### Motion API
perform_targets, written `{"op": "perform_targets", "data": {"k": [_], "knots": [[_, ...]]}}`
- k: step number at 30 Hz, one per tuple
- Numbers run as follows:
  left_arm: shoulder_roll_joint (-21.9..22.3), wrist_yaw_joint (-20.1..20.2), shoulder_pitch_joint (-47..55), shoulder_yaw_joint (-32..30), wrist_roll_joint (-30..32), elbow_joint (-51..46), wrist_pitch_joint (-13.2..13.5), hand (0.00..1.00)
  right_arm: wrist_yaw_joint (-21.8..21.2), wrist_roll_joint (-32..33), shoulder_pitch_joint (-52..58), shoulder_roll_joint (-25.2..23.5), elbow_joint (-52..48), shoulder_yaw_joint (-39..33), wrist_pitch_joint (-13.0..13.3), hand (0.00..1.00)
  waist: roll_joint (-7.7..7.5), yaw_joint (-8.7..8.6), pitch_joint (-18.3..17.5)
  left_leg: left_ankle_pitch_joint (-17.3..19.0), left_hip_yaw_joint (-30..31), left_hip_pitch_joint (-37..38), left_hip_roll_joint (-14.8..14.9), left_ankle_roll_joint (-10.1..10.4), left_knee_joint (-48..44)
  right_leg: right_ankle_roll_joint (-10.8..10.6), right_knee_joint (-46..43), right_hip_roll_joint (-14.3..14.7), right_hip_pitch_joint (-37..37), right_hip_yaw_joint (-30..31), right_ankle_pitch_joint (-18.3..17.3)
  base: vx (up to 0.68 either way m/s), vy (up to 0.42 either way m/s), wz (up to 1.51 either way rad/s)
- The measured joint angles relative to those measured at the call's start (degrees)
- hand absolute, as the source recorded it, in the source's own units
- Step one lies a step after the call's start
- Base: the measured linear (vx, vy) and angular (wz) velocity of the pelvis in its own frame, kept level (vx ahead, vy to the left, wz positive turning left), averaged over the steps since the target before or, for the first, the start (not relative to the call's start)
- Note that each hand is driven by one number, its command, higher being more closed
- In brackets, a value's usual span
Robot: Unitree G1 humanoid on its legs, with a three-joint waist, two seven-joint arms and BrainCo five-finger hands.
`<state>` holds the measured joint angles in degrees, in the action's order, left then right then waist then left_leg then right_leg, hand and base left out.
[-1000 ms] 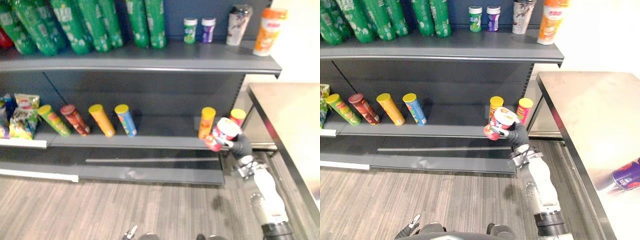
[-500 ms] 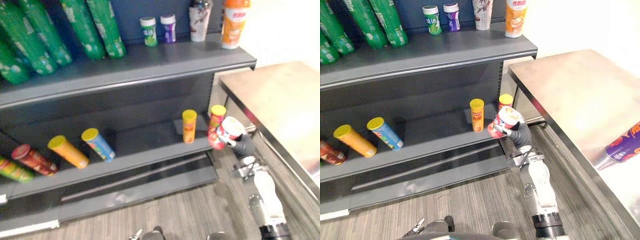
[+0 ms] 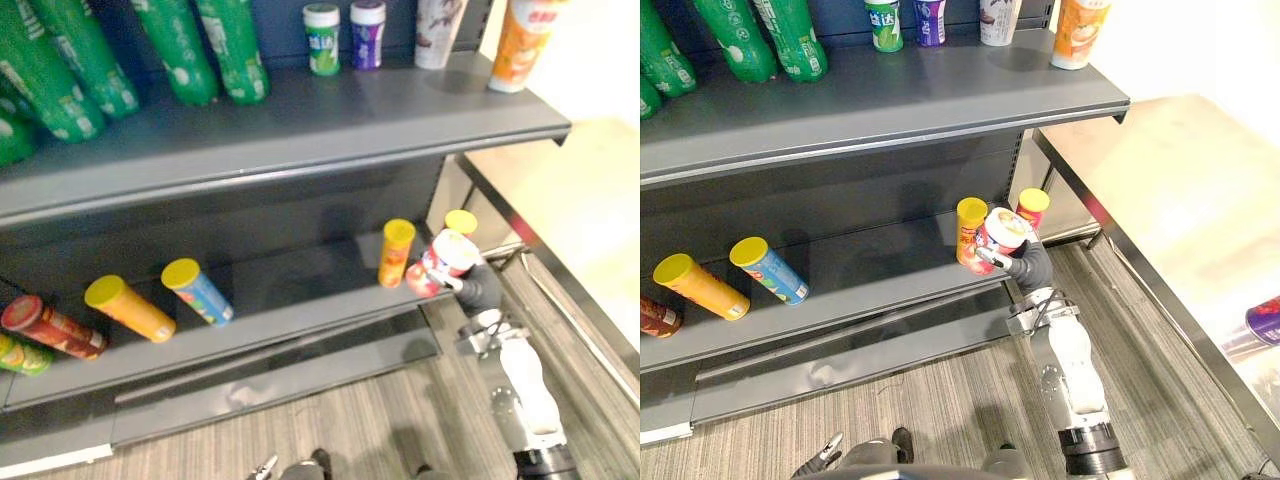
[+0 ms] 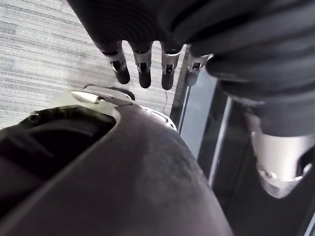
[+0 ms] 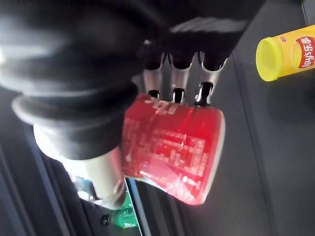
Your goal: Put the gum and the chips on the shelf.
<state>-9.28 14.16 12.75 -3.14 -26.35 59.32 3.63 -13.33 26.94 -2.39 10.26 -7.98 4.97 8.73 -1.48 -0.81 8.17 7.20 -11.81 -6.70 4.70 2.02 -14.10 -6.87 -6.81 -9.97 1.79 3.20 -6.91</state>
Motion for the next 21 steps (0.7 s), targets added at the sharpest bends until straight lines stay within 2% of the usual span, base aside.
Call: {"op": "perform_targets", "data": {"k": [1,4,5,6,7,8,9,11,12,14,16,18,20,21], "knots": [[0.02,0.04,-0.07,0.00,-0.01,-0.12,0.28,0.00,-0.49,-0.01,-0.04,0.01,0.01,0.03,0.04,1.00,-0.05,0.77,-0.03,0.09,-0.13,-0.04,-0.08,0.10,-0.01,-0.03,0.06,-0.17,0.03,-0.55,-0.95,-0.15,-0.061,-0.10],[0.17,-0.21,0.06,0.09,0.03,-0.16,0.44,0.00,-0.98,-0.04,-0.06,0.18,0.96,0.07,0.18,1.00,0.02,0.95,-0.28,-0.23,0.26,-0.06,-1.25,0.17,0.78,-0.20,-1.08,-1.12,-0.52,-1.59,-2.86,-0.12,-0.006,0.10],[-0.05,-0.29,0.31,0.04,0.07,-0.19,0.41,0.00,-0.97,-0.07,-0.07,0.16,1.58,0.07,0.23,1.00,-0.76,1.08,-0.84,-1.00,0.35,0.07,-2.18,0.10,2.60,0.77,-1.59,-1.88,-1.16,-1.85,-3.40,-0.10,0.064,0.28],[-0.56,-0.35,0.54,-0.13,0.16,-0.49,0.11,0.00,-0.90,-0.12,-0.07,-0.17,1.76,0.07,0.46,1.00,-1.67,1.12,-1.48,-1.55,0.53,0.58,-4.03,-0.78,3.44,2.50,-1.82,-3.55,-1.51,-2.33,-4.20,-0.01,0.071,0.27],[-0.65,-0.38,0.68,-0.08,0.22,-0.78,0.03,0.00,-0.85,-0.13,-0.03,-0.04,1.77,0.06,0.74,1.00,-1.97,1.16,-1.62,-1.30,0.43,0.54,-4.95,-0.99,1.56,3.44,-2.16,-4.29,-1.45,-2.85,-4.60,0.05,0.080,0.24],[-0.54,-0.46,0.93,-0.03,0.22,-0.95,0.02,0.00,-0.80,-0.16,-0.04,0.17,1.78,0.08,1.09,1.00,-1.80,1.16,-1.69,-0.76,0.27,1.09,-5.51,-0.67,0.77,5.55,-3.33,-4.62,-1.45,-3.59,-5.13,0.11,0.117,0.17],[-0.17,-0.40,0.95,-0.17,0.26,-0.67,0.07,0.00,-0.46,-0.79,-0.59,-0.10,2.13,0.11,2.06,1.00,-1.55,1.12,-1.47,1.26,0.71,3.54,-6.13,-2.90,4.33,8.49,-14.88,-4.83,-5.79,-4.48,-5.22,0.09,0.116,0.16],[-0.72,-0.68,1.31,-0.08,0.54,-0.58,0.11,0.00,-0.21,-2.05,-0.58,-0.85,2.21,1.14,2.07,1.00,-2.06,1.02,-1.37,0.65,1.07,5.95,-6.17,-3.26,6.44,9.45,-23.93,-5.09,-10.08,-4.77,-1.24,0.08,0.100,0.08],[-0.87,-1.06,2.17,-0.31,0.59,-0.69,0.08,0.00,-0.30,-2.22,-0.61,-1.79,2.26,2.89,2.11,1.00,-2.01,1.05,-1.48,0.15,0.83,7.51,-5.01,-3.40,7.69,9.09,-25.74,-4.96,-10.97,-6.37,0.94,0.13,0.081,-0.10],[-0.86,-1.57,2.39,-1.90,0.50,-0.73,-0.02,0.00,-0.62,-2.22,-2.22,-3.00,2.36,4.98,2.31,1.00,-3.03,2.18,-2.01,0.24,-0.33,8.86,-3.76,-3.52,8.71,8.83,-23.27,-4.68,-11.20,-9.68,0.58,0.13,0.056,-0.34],[-0.64,-1.87,2.41,-2.37,-0.08,-0.75,-0.07,0.00,-0.97,-2.22,-4.21,-3.75,2.51,6.39,2.39,1.00,-3.02,2.64,-2.05,0.38,-1.51,9.59,-2.30,-3.23,9.61,8.19,-18.46,-3.64,-11.48,-12.17,1.00,0.11,0.020,-0.35],[-0.54,-2.25,2.04,-2.80,-0.45,-0.82,-0.29,0.00,-1.00,-2.21,-5.81,-4.09,2.87,7.41,2.38,1.00,-3.07,2.63,-2.09,0.29,-1.95,9.93,-1.84,-2.97,9.84,5.77,-11.90,-2.99,-11.38,-12.43,2.62,0.12,0.004,-0.13],[-0.40,-2.60,1.73,-3.09,-0.51,-1.66,-0.47,0.00,-0.74,-2.21,-6.85,-4.28,4.07,7.44,2.37,1.00,-3.18,2.66,-2.16,0.66,-1.49,10.00,-1.90,-2.30,9.64,1.69,-3.75,-1.85,-9.68,-10.91,7.19,0.17,-0.061,0.18],[-0.38,-2.60,1.71,-3.32,-0.58,-1.81,-0.47,0.00,-0.60,-2.21,-6.90,-4.34,4.40,7.42,2.37,1.00,-3.34,2.68,-2.26,0.84,-1.18,10.06,-2.01,-2.00,9.56,0.91,-1.70,-1.48,-8.82,-10.68,9.15,0.19,-0.136,0.32]]}}
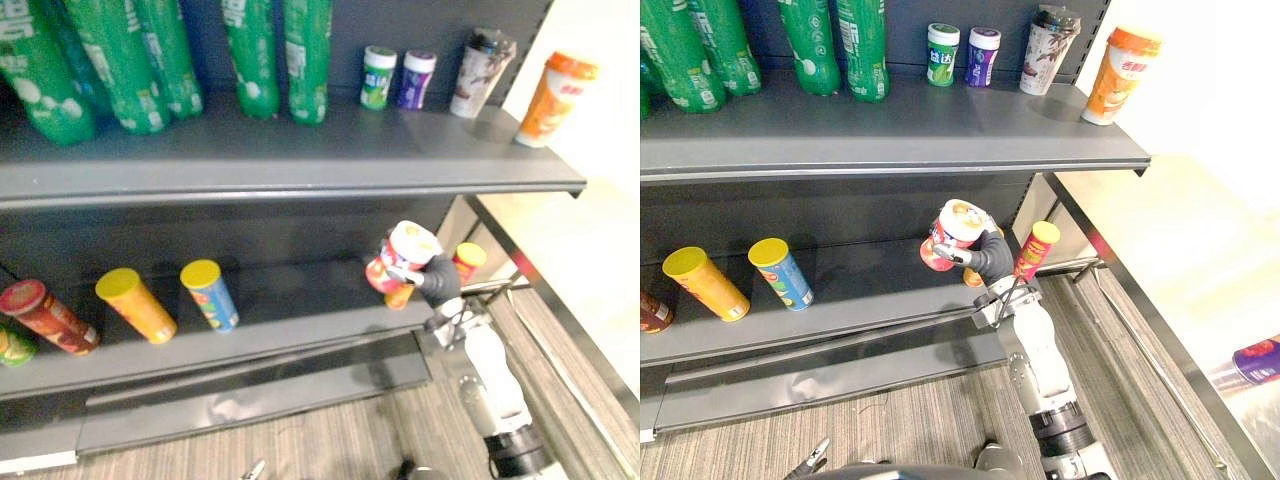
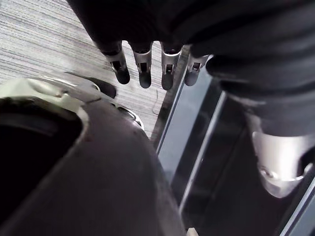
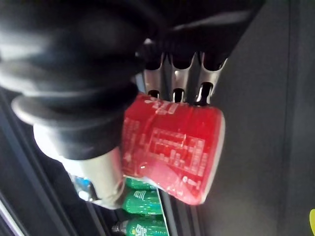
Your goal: Put the gum and the chips on the shelf.
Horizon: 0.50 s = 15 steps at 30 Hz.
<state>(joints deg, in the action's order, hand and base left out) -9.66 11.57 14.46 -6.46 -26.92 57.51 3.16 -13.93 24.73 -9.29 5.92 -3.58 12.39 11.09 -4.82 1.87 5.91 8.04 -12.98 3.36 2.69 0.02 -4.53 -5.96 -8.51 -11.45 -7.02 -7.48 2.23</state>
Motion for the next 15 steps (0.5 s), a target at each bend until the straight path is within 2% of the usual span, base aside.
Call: {"op": "perform_targets", "data": {"k": [1,2,5,8,15], "knots": [[0.31,-0.04,-0.03,-0.61,-1.03,-0.22,-0.03,0.00,0.30,0.00,0.01,-0.03,0.10,-0.02,-0.03,1.00,-0.42,0.12,-0.24,0.47,0.86,0.29,-0.35,0.79,-0.07,-0.47,3.47,0.54,2.04,-1.00,3.11,0.20,-0.162,0.18],[1.15,-0.07,-0.13,-1.19,-2.13,-0.46,-0.02,0.00,0.44,0.00,-0.32,0.04,0.10,-0.07,-0.03,1.00,-0.03,0.88,-0.35,0.73,0.80,0.91,0.44,1.75,0.00,-0.67,6.35,1.27,4.10,-1.64,2.92,0.16,-0.146,0.10],[3.09,-0.02,-0.04,-3.05,-1.87,-0.44,0.00,0.00,0.88,0.08,-0.93,0.17,0.03,-0.29,-0.41,1.00,2.16,1.40,-0.64,0.32,0.66,1.28,2.97,4.01,1.44,-0.68,9.25,4.01,5.18,-1.97,2.92,0.13,-0.163,-0.09],[3.44,0.09,0.28,-3.20,-0.79,-0.48,0.63,0.00,0.85,0.29,-0.92,1.53,0.01,-0.43,-1.18,1.00,2.63,1.31,-0.71,-0.71,0.14,2.53,5.03,5.76,3.43,-0.66,10.00,6.27,5.62,-2.03,2.91,0.06,-0.160,-0.10],[3.71,-0.24,0.58,-3.49,0.82,-0.47,0.77,0.00,0.93,0.27,-0.04,2.09,-0.11,0.12,-1.16,1.00,2.39,0.05,-0.91,-1.17,-0.69,2.50,4.44,5.82,4.49,0.02,13.03,6.03,6.71,-1.99,2.54,-0.06,-0.051,-0.04]]}}
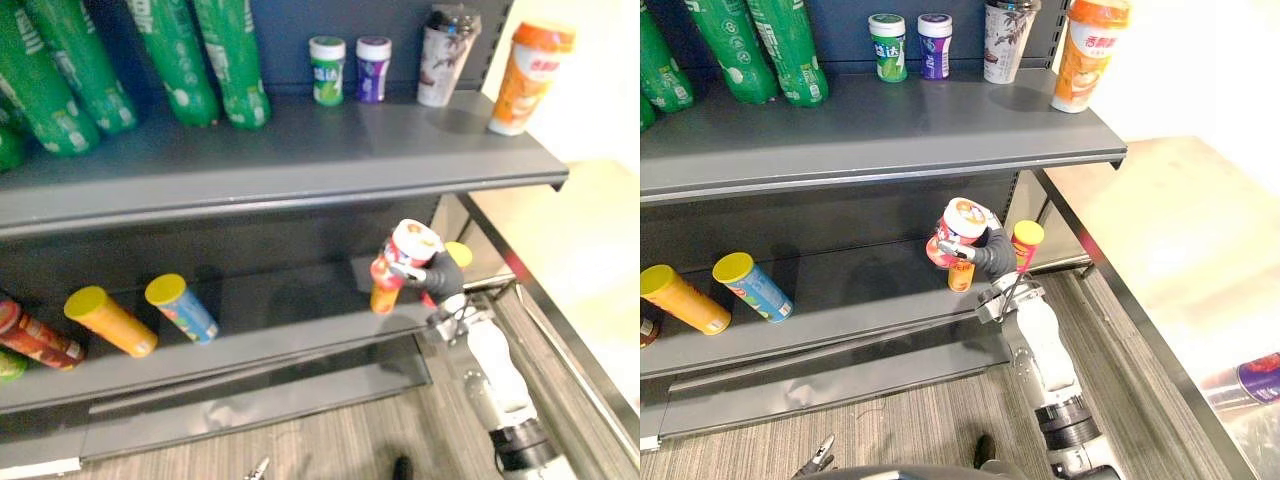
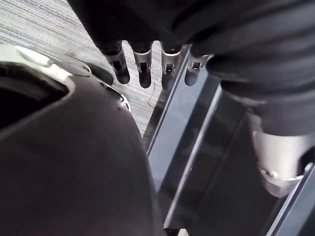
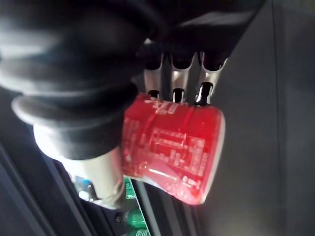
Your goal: Put the gum and the chips on the shelf.
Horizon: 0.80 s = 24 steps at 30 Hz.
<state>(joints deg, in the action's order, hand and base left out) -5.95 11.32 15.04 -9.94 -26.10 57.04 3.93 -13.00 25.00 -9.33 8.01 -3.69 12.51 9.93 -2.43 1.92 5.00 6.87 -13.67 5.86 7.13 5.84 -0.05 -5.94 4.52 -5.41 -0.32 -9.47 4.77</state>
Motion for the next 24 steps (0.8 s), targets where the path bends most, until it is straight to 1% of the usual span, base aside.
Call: {"op": "perform_targets", "data": {"k": [3,6,9,12,14,17,19,23,24], "knots": [[-0.48,-0.75,-0.01,-0.17,0.63,0.02,0.13,0.00,0.02,-0.24,0.76,0.02,-0.32,0.62,-0.01,1.00,-0.42,0.03,-0.78,-0.40,-0.11,-1.13,-0.06,0.06,0.50,0.17,1.46,0.10,-0.48,-0.14,0.47,-0.01,-0.008,0.01],[-0.42,-1.19,-0.08,-0.80,2.40,0.05,0.50,0.00,0.16,-0.25,2.11,0.15,-0.32,0.18,-0.05,1.00,-0.13,-0.01,-0.91,-0.85,-0.16,-0.72,-0.08,0.10,1.34,0.20,1.47,0.22,-0.57,-0.20,0.48,0.02,0.000,0.00],[-0.29,-1.48,-0.38,-1.17,2.82,0.08,0.58,0.00,0.45,-0.32,5.54,0.49,-0.32,-2.81,-0.09,1.00,0.28,-0.17,-1.15,-0.89,-0.32,-0.42,-0.13,0.15,1.74,0.19,1.49,0.24,-0.73,-0.18,0.52,0.07,0.012,-0.01],[-0.09,-2.14,-1.39,-1.31,4.78,0.21,0.88,0.00,1.63,-0.45,8.11,1.72,-0.32,-7.85,-0.11,1.00,0.63,-0.34,-1.16,-0.88,-1.56,-0.28,-0.45,0.17,1.78,0.04,1.48,-0.02,-1.17,0.39,0.62,0.06,0.022,-0.12],[0.30,-2.15,-1.93,-1.63,4.92,0.21,0.95,0.00,1.95,-0.47,9.17,2.93,-0.32,-12.13,-0.11,1.00,0.99,-1.22,-1.20,-0.85,-2.21,0.24,-0.67,0.20,1.78,-0.08,1.48,-0.20,-1.00,0.70,0.70,0.02,0.014,-0.12],[0.36,-2.13,-1.97,-1.66,5.01,0.83,0.94,0.00,1.94,-0.67,9.56,4.24,-1.15,-16.26,-0.10,1.00,1.25,-2.59,-1.32,-0.55,-3.32,1.17,-0.64,0.60,1.64,-0.09,1.48,-0.13,-0.51,1.52,0.70,-0.01,0.000,-0.15],[0.41,-2.14,-1.94,-1.71,5.01,1.33,0.95,0.00,1.79,-1.97,9.57,5.29,-3.06,-18.92,-0.12,1.00,1.48,-3.22,-1.44,-0.17,-3.56,1.27,-0.57,0.80,1.29,-0.10,1.48,-0.07,-0.49,2.01,0.71,-0.05,-0.017,-0.14],[0.94,-2.16,-2.00,-1.82,5.04,1.77,0.95,0.00,0.67,-2.17,9.38,8.51,-8.17,-23.97,-0.16,1.00,1.99,-3.32,-1.82,0.49,-4.22,1.23,-0.28,0.38,0.78,-0.12,1.50,0.22,-0.57,2.37,0.72,-0.06,-0.027,-0.07],[1.03,-2.18,-2.00,-1.93,6.25,1.93,0.94,0.00,-0.45,-1.90,8.66,10.23,-10.89,-25.72,-0.81,1.00,2.24,-3.35,-1.99,0.48,-4.27,1.23,-0.28,0.36,0.78,-0.11,1.50,0.24,-0.62,2.39,0.72,-0.05,-0.026,-0.03]]}}
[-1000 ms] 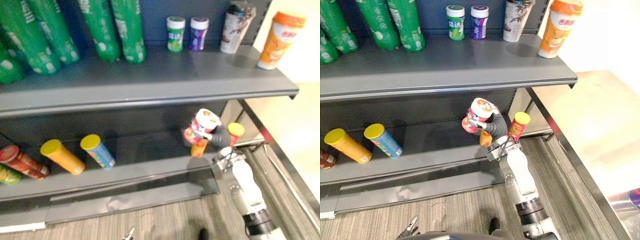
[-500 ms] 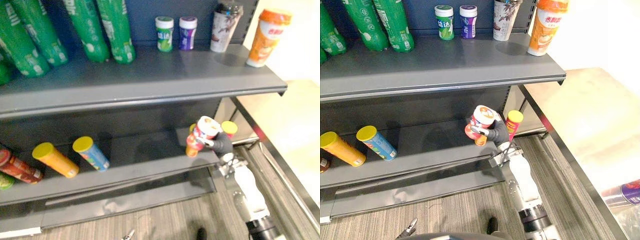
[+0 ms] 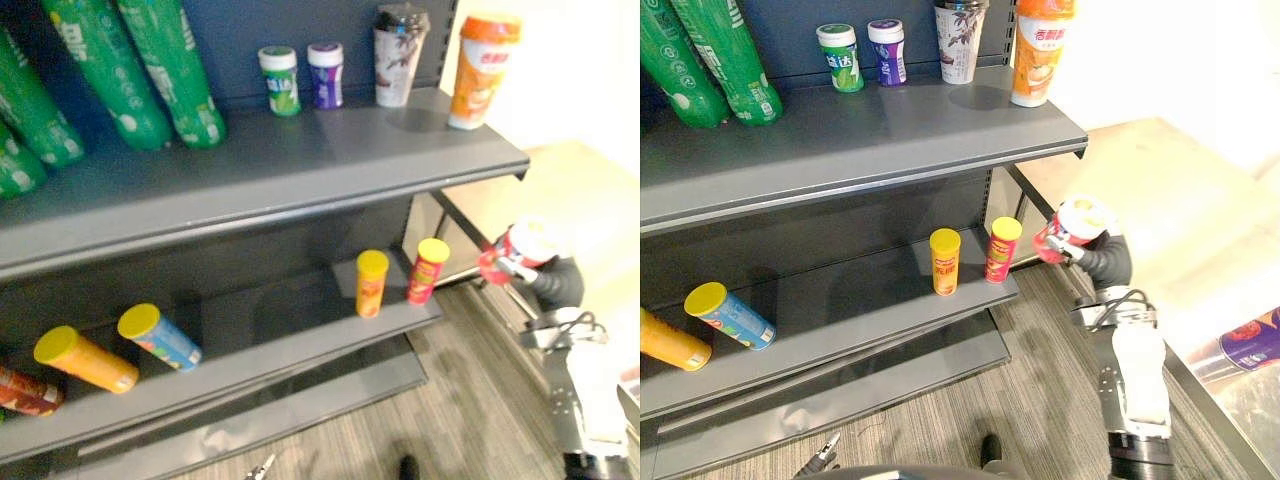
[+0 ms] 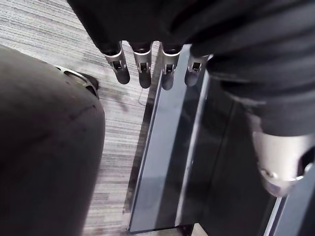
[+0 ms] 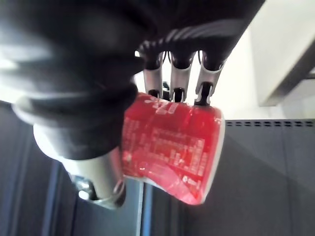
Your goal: Put the gum and the chips on the shelf.
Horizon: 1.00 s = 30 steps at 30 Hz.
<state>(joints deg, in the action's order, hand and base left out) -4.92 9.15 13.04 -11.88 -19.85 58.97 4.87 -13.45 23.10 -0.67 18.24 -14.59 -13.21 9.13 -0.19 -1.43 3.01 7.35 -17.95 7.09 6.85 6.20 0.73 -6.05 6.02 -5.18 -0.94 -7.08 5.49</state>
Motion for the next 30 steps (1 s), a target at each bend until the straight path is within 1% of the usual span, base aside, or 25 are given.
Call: {"op": "perform_targets", "data": {"k": [2,5,8,12,14,16,18,19,20,23,24,27,29,30], "knots": [[0.05,-0.03,-0.02,-0.14,0.66,0.10,0.00,0.00,-0.65,0.04,-2.00,1.63,-1.03,-0.33,-0.73,1.00,0.07,-0.09,-0.07,-0.05,-0.09,-0.01,0.00,-0.06,0.03,0.01,0.00,0.03,-0.05,0.14,0.00,-0.06,-0.028,-0.05],[0.02,-0.01,-0.05,-0.33,0.87,0.21,0.00,0.00,-1.39,2.17,-7.47,4.57,-1.91,-0.41,-3.01,1.00,-0.13,-0.02,-0.41,-0.24,-0.07,-0.26,-0.02,-0.23,0.19,0.23,0.00,0.06,-0.40,0.09,0.16,-0.03,-0.017,-0.01],[-0.02,-0.03,-0.04,-0.63,0.87,0.25,0.00,0.00,-2.00,2.24,-13.29,5.64,-2.09,-0.09,-4.49,1.00,-0.44,0.09,-1.02,-0.49,0.29,-0.90,-0.04,-0.26,0.32,0.36,0.00,0.05,-0.88,-0.33,0.59,0.01,-0.016,0.07],[-0.06,-0.04,-0.01,-1.09,0.87,0.39,-0.01,0.00,-1.90,2.23,-19.74,5.93,-2.06,1.94,-6.47,1.00,-0.95,0.19,-1.33,-0.53,1.30,-1.06,-0.13,-0.30,0.38,0.36,0.00,-0.11,-0.70,-1.09,0.60,0.01,-0.007,0.09],[-0.21,-0.03,0.00,-1.60,0.89,0.41,-0.02,0.00,-1.95,2.22,-23.51,6.31,-1.89,4.58,-7.83,1.00,-1.43,0.33,-1.65,-0.57,1.59,-1.22,-0.19,-0.35,0.37,0.35,0.00,-0.26,-0.64,-1.69,0.61,0.00,-0.003,0.08],[-0.26,-0.01,0.00,-1.65,0.90,0.43,-0.01,0.00,-1.98,2.22,-26.04,6.32,-1.25,6.35,-8.50,1.00,-1.91,0.48,-1.96,-0.66,2.10,-1.51,-0.23,-0.48,0.30,0.35,0.01,-0.36,-0.60,-2.20,0.61,-0.01,-0.007,0.14],[-0.33,0.00,-0.01,-2.00,0.99,0.46,-0.01,0.00,-1.97,2.21,-29.02,6.32,0.10,7.93,-9.72,1.00,-2.36,0.56,-2.25,-0.79,2.76,-1.87,-0.30,-0.50,0.18,0.35,0.02,-0.50,-0.59,-2.64,0.62,-0.02,-0.010,0.14],[-0.34,-0.01,-0.01,-2.07,0.99,0.44,0.00,0.00,-1.97,2.19,-30.79,6.32,0.96,9.08,-10.12,1.00,-2.51,0.95,-2.35,-0.89,2.93,-1.89,-0.33,-0.54,0.18,0.35,0.02,-0.56,-0.51,-2.82,0.62,-0.03,-0.012,0.09],[-0.32,-0.02,-0.12,-2.06,0.99,0.44,-0.01,0.00,-2.00,2.18,-32.34,6.32,2.00,10.32,-10.35,1.00,-2.56,1.46,-2.39,-0.97,3.04,-1.86,-0.35,-0.55,0.17,0.35,0.02,-0.60,-0.37,-2.98,0.62,-0.03,-0.012,0.13],[-0.29,-0.02,-0.31,-2.05,1.00,0.45,-0.05,0.00,-2.02,2.18,-34.90,6.31,3.92,13.01,-11.64,1.00,-2.57,1.81,-2.39,-1.30,3.62,-1.93,-0.38,-0.61,0.20,0.35,0.03,-0.70,0.00,-3.67,0.62,-0.03,-0.013,0.14],[-0.29,-0.02,-0.40,-2.04,1.00,0.43,-0.05,0.00,-2.02,2.17,-35.88,6.27,4.93,14.49,-12.78,1.00,-2.61,2.15,-2.41,-1.51,4.34,-2.06,-0.37,-0.61,0.26,0.36,0.03,-0.72,0.10,-4.06,0.62,-0.03,-0.021,0.13],[-0.29,-0.05,-0.48,-2.03,1.01,0.41,-0.13,0.00,-2.00,2.19,-37.07,5.99,6.91,16.61,-14.36,1.00,-2.62,3.13,-2.40,-2.00,4.55,-2.06,-0.37,-0.57,0.72,0.36,0.04,-0.71,0.08,-4.27,0.61,-0.04,-0.019,0.08],[-0.29,-0.05,-0.49,-2.02,1.01,0.39,-0.25,0.00,-1.92,2.19,-38.42,5.16,9.55,18.56,-16.22,1.00,-2.66,3.25,-2.38,-2.68,4.89,-2.13,-0.35,-0.56,1.31,0.37,0.04,-0.69,0.07,-5.01,0.61,-0.03,-0.021,0.12],[-0.29,-0.05,-0.50,-2.02,1.01,0.38,-0.37,0.00,-1.91,2.19,-38.80,4.84,10.38,19.19,-16.68,1.00,-2.66,3.28,-2.38,-2.78,4.93,-2.13,-0.32,-0.53,1.36,0.37,0.04,-0.66,0.06,-5.03,0.61,-0.03,-0.025,0.08]]}}
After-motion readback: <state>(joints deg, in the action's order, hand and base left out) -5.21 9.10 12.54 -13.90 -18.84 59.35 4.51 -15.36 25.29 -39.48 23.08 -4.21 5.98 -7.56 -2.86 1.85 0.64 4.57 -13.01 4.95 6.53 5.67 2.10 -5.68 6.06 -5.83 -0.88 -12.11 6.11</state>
